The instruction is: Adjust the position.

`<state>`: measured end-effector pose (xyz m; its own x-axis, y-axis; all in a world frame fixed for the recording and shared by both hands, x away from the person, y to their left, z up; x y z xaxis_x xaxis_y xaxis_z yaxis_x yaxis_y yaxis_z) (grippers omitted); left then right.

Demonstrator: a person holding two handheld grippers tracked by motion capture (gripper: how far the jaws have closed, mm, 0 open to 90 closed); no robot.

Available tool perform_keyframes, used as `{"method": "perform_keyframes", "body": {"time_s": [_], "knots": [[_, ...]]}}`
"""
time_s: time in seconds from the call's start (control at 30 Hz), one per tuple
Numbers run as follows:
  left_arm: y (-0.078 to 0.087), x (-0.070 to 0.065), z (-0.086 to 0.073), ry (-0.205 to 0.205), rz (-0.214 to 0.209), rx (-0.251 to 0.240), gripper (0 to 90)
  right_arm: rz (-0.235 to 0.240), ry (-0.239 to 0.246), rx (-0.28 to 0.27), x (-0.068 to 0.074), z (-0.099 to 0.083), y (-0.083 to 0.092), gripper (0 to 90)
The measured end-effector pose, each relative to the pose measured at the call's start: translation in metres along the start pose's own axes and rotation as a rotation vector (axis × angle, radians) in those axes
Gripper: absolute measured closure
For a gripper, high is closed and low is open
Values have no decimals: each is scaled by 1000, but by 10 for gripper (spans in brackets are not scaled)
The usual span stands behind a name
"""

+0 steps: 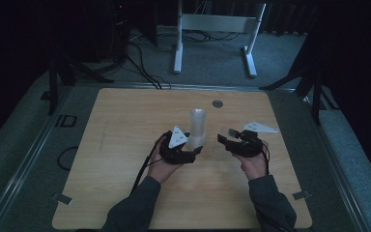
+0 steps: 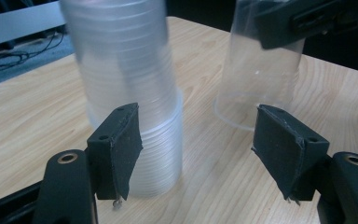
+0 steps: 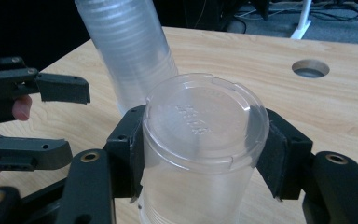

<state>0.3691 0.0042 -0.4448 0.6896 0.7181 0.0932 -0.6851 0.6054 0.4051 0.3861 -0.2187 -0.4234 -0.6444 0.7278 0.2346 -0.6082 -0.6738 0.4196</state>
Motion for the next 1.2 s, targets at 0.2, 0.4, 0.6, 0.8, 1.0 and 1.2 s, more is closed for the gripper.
{"method": "perform_keyframes", "body": {"time_s": [0.2,0.4,0.6,0.8,1.0,1.2], "knots": [[-6,-9,3,-11,-30,0,318,13,-33,-16,1,-5,2,407],[-15,-21,5,-21,-62,7,313,62,-102,-47,2,-13,2,408],[-21,-26,5,-20,-74,15,299,76,-130,-57,2,-14,2,408],[-29,-31,5,-14,-79,27,233,93,-155,-71,1,-14,4,408],[-32,-33,5,-11,-86,21,191,105,-165,-81,2,-14,4,408],[-37,-35,5,9,-99,16,187,148,-214,-102,2,-15,5,408]]}}
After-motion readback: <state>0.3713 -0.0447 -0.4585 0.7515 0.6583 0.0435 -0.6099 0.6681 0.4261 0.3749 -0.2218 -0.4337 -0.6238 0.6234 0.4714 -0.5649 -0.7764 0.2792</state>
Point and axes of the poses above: each handheld gripper's, and its own axes: y roughly backward along the jaws, z roughly out of its top, x roughly to its left, the point moved 3 cm from there along -y, roughly forward along the jaws, and after that the axes turned 7 degrees about z, right-handed, at the moved point
